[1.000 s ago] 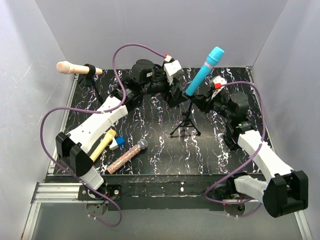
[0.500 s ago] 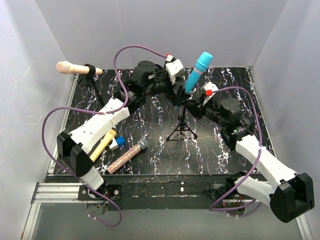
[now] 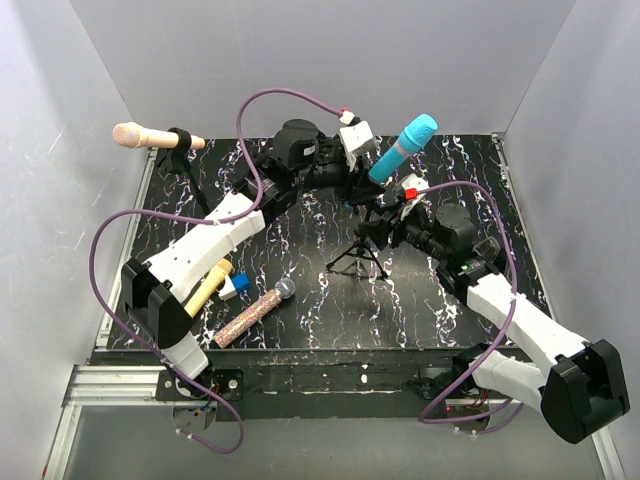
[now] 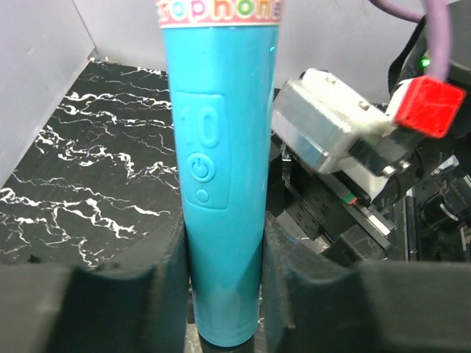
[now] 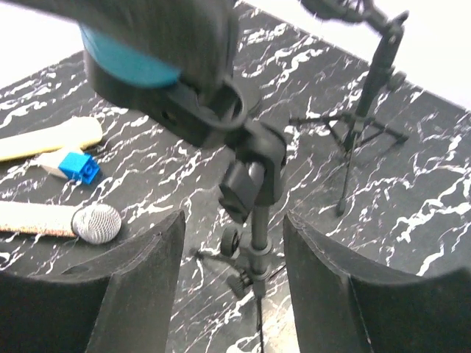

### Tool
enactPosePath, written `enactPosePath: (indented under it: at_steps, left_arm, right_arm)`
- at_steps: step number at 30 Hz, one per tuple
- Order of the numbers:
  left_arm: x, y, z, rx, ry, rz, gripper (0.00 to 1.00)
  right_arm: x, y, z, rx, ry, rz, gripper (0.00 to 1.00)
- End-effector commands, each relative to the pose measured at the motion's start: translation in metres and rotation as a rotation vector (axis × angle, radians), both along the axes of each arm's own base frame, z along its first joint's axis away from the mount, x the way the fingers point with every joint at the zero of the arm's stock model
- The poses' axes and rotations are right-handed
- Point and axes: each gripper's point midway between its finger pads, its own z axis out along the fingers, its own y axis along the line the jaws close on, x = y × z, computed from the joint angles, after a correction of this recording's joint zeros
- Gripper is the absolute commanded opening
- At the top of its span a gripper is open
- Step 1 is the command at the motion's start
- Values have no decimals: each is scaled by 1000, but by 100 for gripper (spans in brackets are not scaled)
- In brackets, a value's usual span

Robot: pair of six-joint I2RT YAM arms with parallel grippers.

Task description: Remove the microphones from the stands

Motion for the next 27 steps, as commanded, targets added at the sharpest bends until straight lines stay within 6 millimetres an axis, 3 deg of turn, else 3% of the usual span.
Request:
enactPosePath:
  at_steps: [1, 9, 14, 18, 23, 27]
  left_arm:
    - [3, 6, 6, 6, 10, -3, 3]
    - [9, 10, 10, -36, 67, 25, 0]
    - [15, 9, 26, -103, 43, 62, 0]
    - [23, 1, 41, -143, 13, 61, 0]
    - [30, -5, 35, -127, 32, 63, 0]
    - [36, -1, 31, -138, 149, 115, 0]
  right_arm:
    - [-3, 7, -11, 10, 34, 31, 63]
    - [17, 6, -24, 29, 76, -48, 52]
    - [23, 7, -40, 20, 118, -66, 17]
    - [21, 8, -52, -12, 125, -49, 2]
    - [20, 6, -61, -61, 94, -31, 1]
    - [19, 6, -61, -72, 83, -25, 1]
